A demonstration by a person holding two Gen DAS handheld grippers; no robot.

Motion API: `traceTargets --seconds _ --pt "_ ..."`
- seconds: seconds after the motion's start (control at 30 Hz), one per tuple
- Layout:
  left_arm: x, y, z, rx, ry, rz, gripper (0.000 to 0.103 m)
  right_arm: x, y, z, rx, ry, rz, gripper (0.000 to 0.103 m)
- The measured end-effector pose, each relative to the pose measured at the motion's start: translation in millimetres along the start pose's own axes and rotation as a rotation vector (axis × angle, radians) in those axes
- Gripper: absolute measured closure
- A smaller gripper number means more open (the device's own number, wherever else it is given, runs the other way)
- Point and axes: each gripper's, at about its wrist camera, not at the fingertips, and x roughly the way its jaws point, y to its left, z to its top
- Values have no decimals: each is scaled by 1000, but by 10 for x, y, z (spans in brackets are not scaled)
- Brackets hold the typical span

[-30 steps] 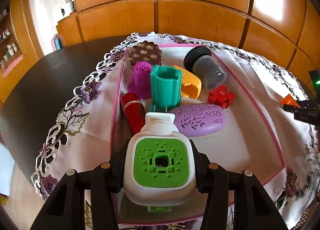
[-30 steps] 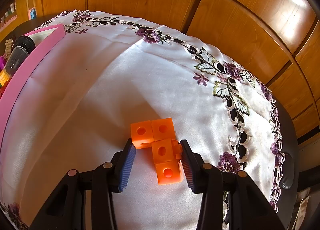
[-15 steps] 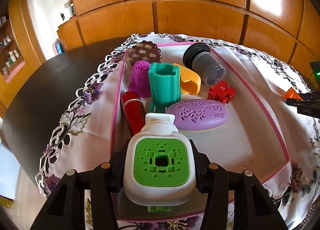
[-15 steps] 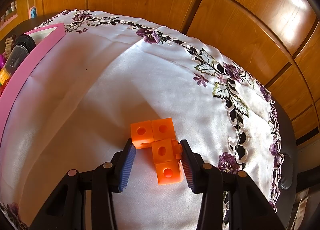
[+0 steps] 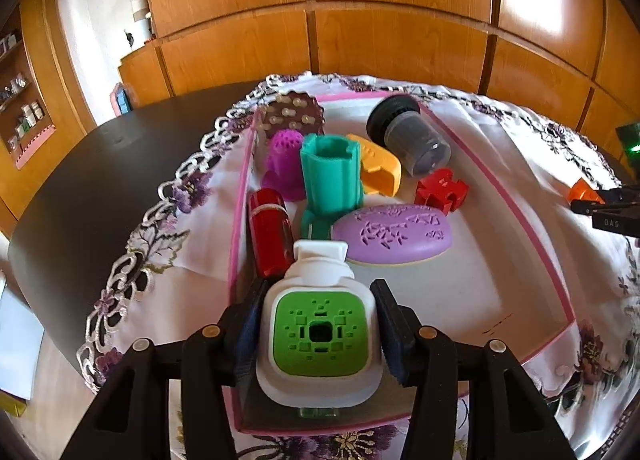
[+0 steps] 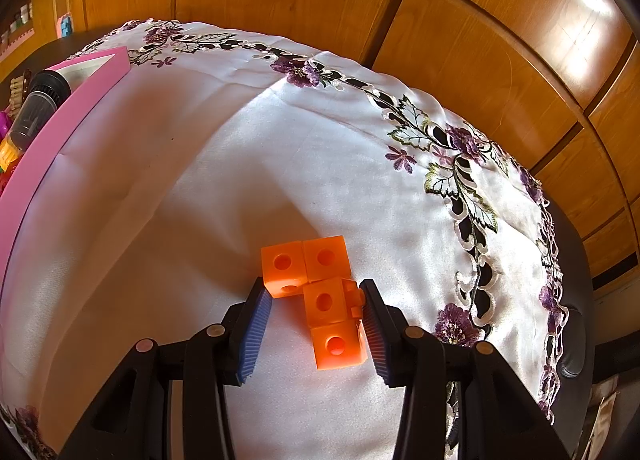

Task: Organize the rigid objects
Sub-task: 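Carry the diffuser into the tray and set it down with the left gripper while the right holds the cubes, then carry the orange cubes into the tray and release them with the right gripper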

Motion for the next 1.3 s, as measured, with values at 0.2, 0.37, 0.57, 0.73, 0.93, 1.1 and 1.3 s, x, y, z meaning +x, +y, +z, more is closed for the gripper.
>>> traceTargets --seconds 0.2,0.37,0.57,0.73,0.93,1.1,1.3 --pt "-131 77 27 -29 -31 -20 42 4 -5 1 3 1 2 58" --pt "-291 189 54 -80 -68 -51 32 18 -15 5 12 6 7 58" --pt "-438 478 69 -155 -115 -20 32 25 -17 -1 22 8 9 58" --pt "-448 691 25 -205 -112 21 32 33 -18 2 37 11 8 58" --pt "-427 768 -10 -222 -103 30 32 -178 -66 72 129 -10 30 58" --pt "-384 766 14 -235 -96 23 30 -775 316 141 97 -141 190 58" --pt "-400 780 17 -241 -102 21 30 -1282 1242 188 -107 -238 381 58"
